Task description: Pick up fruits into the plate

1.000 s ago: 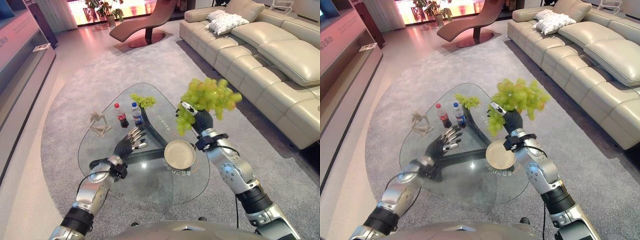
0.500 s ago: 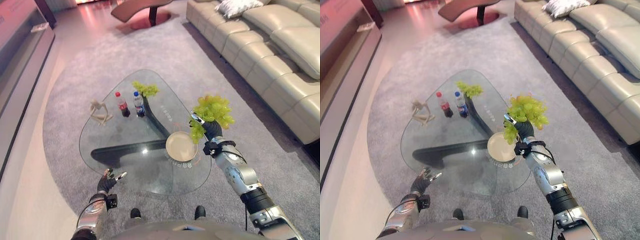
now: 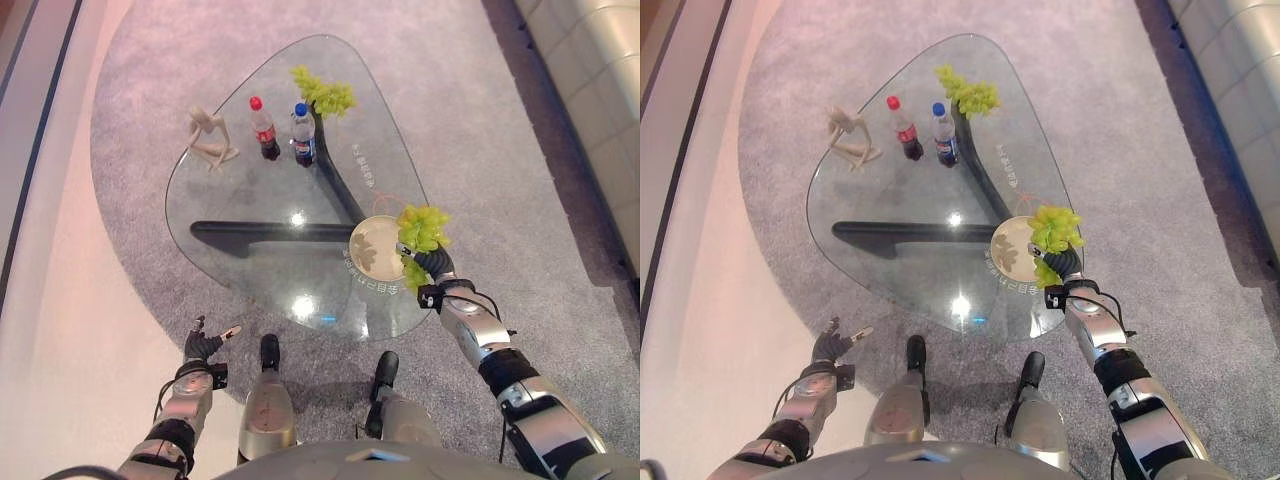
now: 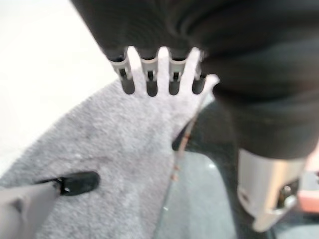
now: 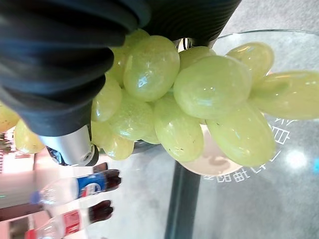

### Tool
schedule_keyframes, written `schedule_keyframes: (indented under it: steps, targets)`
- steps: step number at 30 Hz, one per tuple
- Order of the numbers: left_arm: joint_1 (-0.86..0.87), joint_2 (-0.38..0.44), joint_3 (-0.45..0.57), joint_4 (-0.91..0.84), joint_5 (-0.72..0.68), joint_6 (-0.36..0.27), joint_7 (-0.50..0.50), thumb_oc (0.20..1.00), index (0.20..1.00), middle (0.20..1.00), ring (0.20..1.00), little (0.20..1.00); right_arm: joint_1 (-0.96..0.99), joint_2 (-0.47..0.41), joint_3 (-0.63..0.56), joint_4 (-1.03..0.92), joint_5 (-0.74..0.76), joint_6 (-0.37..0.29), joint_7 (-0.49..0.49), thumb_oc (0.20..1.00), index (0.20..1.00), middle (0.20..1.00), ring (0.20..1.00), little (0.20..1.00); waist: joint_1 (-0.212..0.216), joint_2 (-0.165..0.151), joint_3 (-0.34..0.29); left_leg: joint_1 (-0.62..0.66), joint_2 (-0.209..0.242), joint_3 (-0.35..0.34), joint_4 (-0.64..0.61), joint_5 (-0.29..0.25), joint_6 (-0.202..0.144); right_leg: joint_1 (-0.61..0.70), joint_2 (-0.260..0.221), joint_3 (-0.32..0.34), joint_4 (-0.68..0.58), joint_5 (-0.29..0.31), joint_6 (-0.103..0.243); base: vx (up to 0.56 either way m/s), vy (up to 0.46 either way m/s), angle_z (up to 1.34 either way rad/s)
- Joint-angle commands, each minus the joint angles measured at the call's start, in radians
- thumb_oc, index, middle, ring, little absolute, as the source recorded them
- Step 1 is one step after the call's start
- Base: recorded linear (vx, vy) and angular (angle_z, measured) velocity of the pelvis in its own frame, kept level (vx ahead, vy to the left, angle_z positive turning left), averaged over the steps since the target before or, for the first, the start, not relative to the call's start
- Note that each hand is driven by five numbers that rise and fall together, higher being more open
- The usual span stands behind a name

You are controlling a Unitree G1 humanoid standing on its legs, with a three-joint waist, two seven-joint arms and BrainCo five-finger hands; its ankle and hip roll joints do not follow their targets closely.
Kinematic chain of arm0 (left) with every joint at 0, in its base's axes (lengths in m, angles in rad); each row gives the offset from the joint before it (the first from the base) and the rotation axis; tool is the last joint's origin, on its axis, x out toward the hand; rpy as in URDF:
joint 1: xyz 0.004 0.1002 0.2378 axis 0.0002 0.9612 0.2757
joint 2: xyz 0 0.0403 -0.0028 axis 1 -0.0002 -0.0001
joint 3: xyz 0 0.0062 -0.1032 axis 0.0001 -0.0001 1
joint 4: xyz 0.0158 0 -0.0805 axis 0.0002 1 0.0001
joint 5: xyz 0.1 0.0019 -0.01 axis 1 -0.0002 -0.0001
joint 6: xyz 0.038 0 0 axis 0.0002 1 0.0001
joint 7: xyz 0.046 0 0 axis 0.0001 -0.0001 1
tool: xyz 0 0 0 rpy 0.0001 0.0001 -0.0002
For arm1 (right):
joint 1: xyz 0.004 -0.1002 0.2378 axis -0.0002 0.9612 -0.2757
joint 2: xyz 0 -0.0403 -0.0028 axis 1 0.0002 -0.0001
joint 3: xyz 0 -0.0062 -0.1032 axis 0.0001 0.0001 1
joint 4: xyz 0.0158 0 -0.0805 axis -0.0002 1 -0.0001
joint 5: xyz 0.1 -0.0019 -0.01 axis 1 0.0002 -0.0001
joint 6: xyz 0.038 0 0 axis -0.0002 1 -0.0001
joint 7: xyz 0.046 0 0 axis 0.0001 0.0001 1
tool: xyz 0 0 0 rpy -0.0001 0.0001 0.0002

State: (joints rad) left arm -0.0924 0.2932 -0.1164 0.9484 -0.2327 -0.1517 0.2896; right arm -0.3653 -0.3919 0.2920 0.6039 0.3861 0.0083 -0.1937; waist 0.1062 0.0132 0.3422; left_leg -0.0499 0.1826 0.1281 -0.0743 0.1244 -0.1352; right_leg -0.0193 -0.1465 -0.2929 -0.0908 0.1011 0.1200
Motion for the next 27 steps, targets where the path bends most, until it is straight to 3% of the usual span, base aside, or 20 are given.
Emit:
schedule_keyframes:
  steps: [1,7,15,23,27]
  targets:
    - [-0.034,0.044,-0.024,0.047,0.048,-0.029,-0.010,1.000,1.000,1.000,1.000,1.000,-0.110,-0.046,-0.008,0.016,-0.044,-0.071,-0.038,0.200,0.200,0.200,0.200,0.200,0.012,-0.017,0.031,-0.083,-0.090,-0.047,0.072,-0.082,0.058,-0.047,-0.015,-0.012,0.169,-0.129,-0.031,-0.04,0.016,0.13]
    - [-0.072,0.066,-0.080,0.076,0.078,-0.025,-0.019,1.000,1.000,1.000,1.000,1.000,-0.214,-0.077,-0.014,0.147,-0.042,-0.035,-0.035,0.200,0.200,0.200,0.200,0.200,0.032,0.006,0.094,-0.125,-0.107,-0.064,0.080,-0.073,0.061,-0.086,-0.014,-0.014,0.193,-0.131,-0.035,-0.03,0.026,0.15]
    - [-0.119,0.092,-0.117,0.022,0.071,-0.049,-0.024,1.000,1.000,1.000,1.000,1.000,-0.316,-0.118,-0.006,0.245,-0.112,0.006,-0.064,0.200,0.200,0.200,0.200,0.200,0.057,0.010,0.178,-0.228,-0.143,-0.088,0.163,-0.079,0.071,-0.186,-0.016,-0.028,0.264,-0.127,-0.038,0.00,-0.017,0.09]
    - [-0.119,0.103,-0.175,-0.044,0.039,-0.070,-0.029,1.000,1.000,1.000,1.000,1.000,-0.432,-0.206,0.041,0.294,-0.192,0.065,-0.125,0.200,0.200,0.200,0.200,0.200,0.079,0.034,0.178,-0.400,-0.179,-0.091,0.227,-0.082,0.093,-0.374,-0.038,-0.044,0.353,-0.126,-0.033,0.01,0.018,0.06]
    - [-0.090,0.107,-0.203,-0.089,0.021,-0.068,-0.025,1.000,1.000,1.000,1.000,1.000,-0.518,-0.291,0.074,0.346,-0.305,0.090,-0.126,0.200,0.200,0.200,0.200,0.200,0.093,0.061,0.178,-0.503,-0.193,-0.089,0.289,-0.087,0.103,-0.485,-0.068,-0.058,0.426,-0.127,-0.033,0.00,0.060,0.09]
